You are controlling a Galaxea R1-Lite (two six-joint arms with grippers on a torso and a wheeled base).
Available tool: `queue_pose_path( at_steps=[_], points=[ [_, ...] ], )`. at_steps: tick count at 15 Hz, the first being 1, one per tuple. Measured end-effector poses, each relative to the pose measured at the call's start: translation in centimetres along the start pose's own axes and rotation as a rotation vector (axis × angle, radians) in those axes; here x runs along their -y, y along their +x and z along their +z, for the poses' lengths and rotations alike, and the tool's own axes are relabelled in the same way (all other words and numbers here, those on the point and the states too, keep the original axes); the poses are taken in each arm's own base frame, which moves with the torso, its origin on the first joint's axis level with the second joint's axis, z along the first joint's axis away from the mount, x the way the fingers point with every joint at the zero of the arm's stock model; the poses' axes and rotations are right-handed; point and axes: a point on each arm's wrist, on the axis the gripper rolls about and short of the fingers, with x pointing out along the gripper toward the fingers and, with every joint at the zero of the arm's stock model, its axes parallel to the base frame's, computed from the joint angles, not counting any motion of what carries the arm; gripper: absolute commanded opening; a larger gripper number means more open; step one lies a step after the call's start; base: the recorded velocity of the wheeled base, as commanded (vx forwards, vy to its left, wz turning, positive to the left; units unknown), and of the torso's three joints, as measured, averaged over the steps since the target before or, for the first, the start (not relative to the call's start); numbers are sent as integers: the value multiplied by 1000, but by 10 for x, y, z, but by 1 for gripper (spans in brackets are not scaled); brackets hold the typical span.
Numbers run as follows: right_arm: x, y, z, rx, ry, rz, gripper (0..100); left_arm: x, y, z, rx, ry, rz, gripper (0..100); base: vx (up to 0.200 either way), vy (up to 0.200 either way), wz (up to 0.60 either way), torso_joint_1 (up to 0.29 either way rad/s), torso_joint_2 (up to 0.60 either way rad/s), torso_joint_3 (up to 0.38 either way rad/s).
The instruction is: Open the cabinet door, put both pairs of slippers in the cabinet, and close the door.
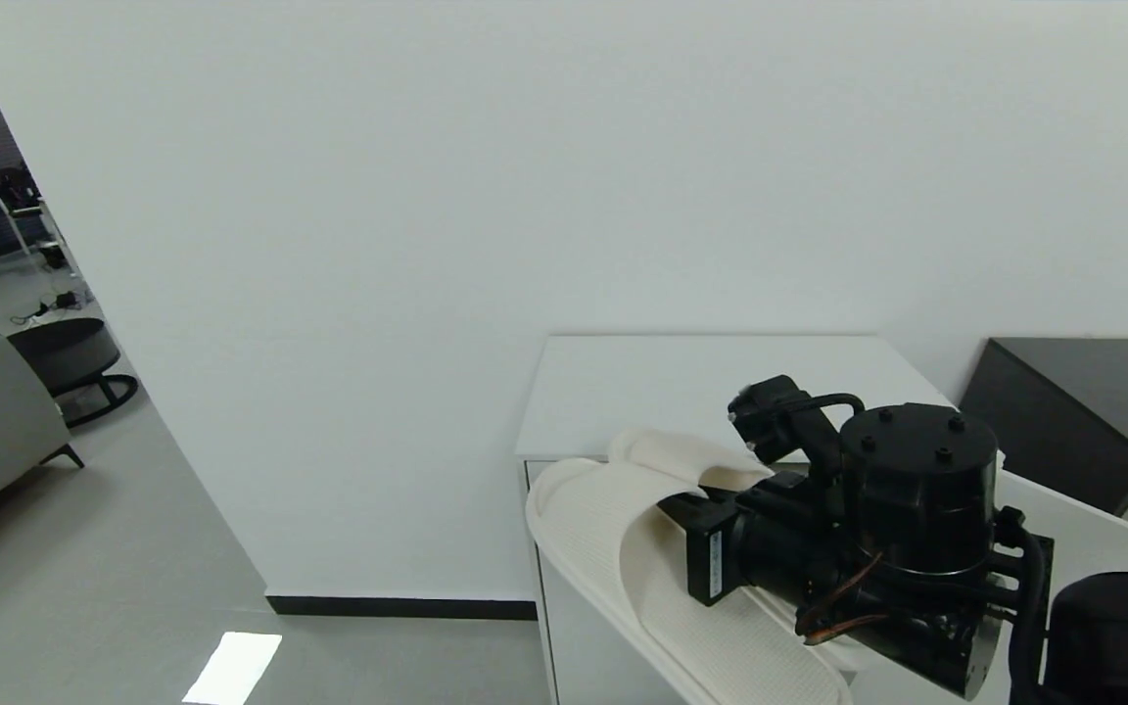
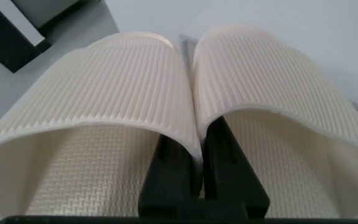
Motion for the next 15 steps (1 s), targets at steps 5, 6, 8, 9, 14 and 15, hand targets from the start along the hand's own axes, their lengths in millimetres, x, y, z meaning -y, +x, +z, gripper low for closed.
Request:
queue_pose_path(
  at_steps=[5,6,8,9,14,15],
  points=[
    [2,-2,-1,-4,0,-7,0,0,0,0,0,-11,0,0,-200,0,0,7,2,1],
    [2,-2,-2,-5,0,-8,0,0,0,0,0,-11,0,0,0,0,0,0,0,0],
    [3,-2,-3,-10,-2,-11,0,0,0,0,1,-12,0,0,0,0,0,0,0,0],
    [2,-3,-4,-13,-3,-8,0,0,0,0,1,-12,0,0,0,0,0,0,0,0],
    [3,-4,-4,42,4,5,0,0,0,0,0,-11,-1,0,0,-200,0,3,3,3],
    [6,-4,-8,33,-10,-2,0,0,0,0,1,-11,1,0,0,-200,0,17,12,2]
  ],
)
